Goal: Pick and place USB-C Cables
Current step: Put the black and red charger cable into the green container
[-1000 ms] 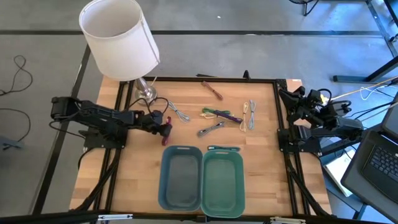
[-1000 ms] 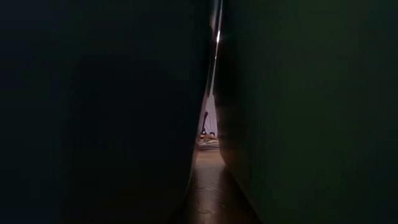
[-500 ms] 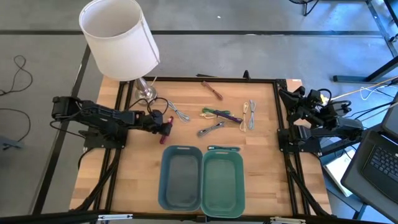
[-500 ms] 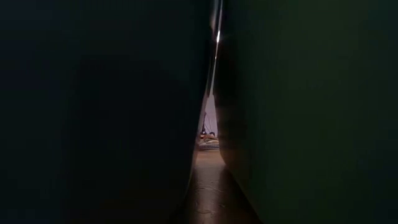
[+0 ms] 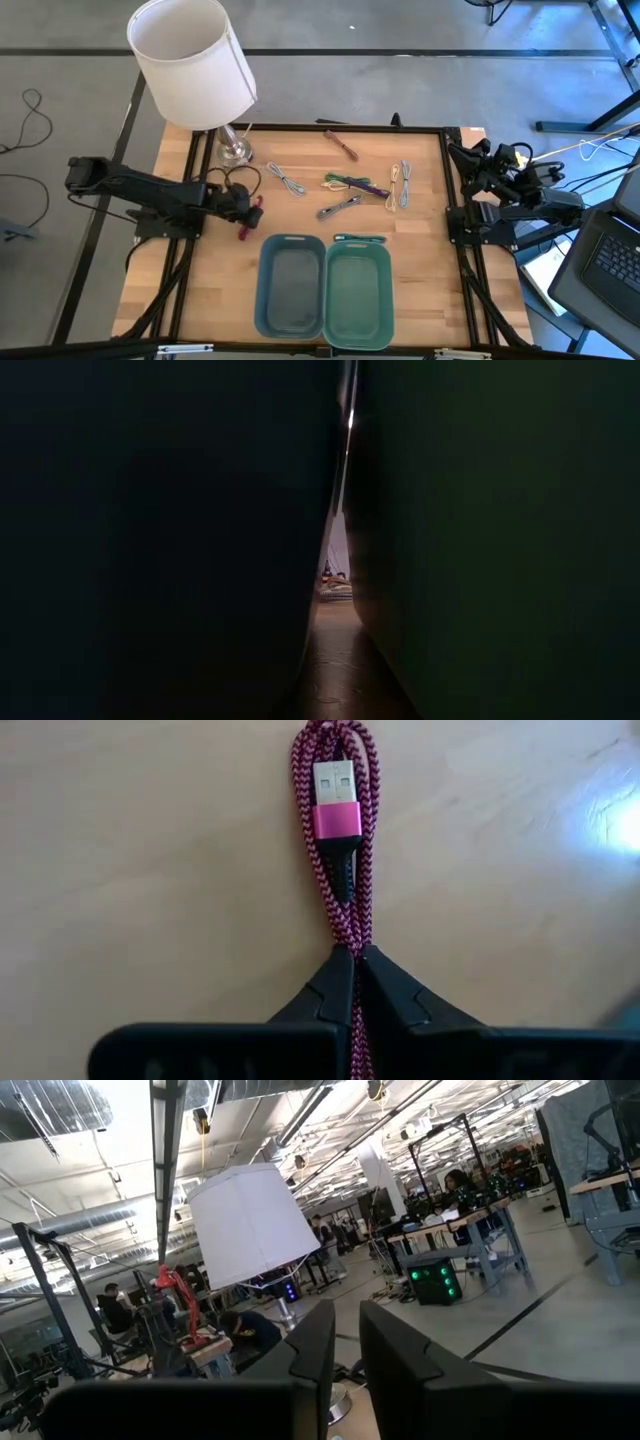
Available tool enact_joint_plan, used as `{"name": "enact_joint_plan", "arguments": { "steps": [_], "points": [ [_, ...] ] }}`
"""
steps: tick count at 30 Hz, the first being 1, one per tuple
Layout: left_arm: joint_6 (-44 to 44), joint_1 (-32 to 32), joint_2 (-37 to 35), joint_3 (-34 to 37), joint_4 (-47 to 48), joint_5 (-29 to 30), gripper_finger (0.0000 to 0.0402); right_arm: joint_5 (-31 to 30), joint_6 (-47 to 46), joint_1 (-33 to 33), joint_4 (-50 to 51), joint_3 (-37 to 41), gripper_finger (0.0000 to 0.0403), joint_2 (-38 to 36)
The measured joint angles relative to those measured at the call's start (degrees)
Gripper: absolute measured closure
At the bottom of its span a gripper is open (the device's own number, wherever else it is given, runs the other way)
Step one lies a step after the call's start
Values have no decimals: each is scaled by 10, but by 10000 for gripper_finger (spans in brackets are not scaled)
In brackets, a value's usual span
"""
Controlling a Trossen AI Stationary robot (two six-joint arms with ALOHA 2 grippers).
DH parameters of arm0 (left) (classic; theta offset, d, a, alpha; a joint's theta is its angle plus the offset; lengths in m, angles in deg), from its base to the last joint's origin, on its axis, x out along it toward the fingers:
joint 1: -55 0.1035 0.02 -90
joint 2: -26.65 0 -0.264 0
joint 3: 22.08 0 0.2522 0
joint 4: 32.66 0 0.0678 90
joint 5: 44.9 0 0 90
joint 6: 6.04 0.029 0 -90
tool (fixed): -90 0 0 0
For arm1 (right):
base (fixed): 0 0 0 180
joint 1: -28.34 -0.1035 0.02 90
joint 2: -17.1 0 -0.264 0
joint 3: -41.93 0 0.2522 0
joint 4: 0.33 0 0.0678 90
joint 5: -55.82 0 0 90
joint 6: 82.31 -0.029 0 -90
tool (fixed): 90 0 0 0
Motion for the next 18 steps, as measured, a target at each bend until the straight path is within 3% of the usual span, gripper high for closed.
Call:
{"name": "enact_joint_plan", "arguments": {
  "steps": [4,7,10,14,18],
  "points": [
    [-41,-31,-111,-24,125,45,399,0,0,0,0,0,347,0],
    [-58,-60,-189,-78,219,86,399,0,0,0,0,0,347,0],
    [-61,-102,-244,-142,255,129,399,0,0,0,0,0,347,0],
    [-41,-178,-262,-205,253,211,399,0,0,0,0,0,347,0],
    [-58,-260,-234,-234,266,245,400,0,0,0,0,0,347,0]
  ]
}}
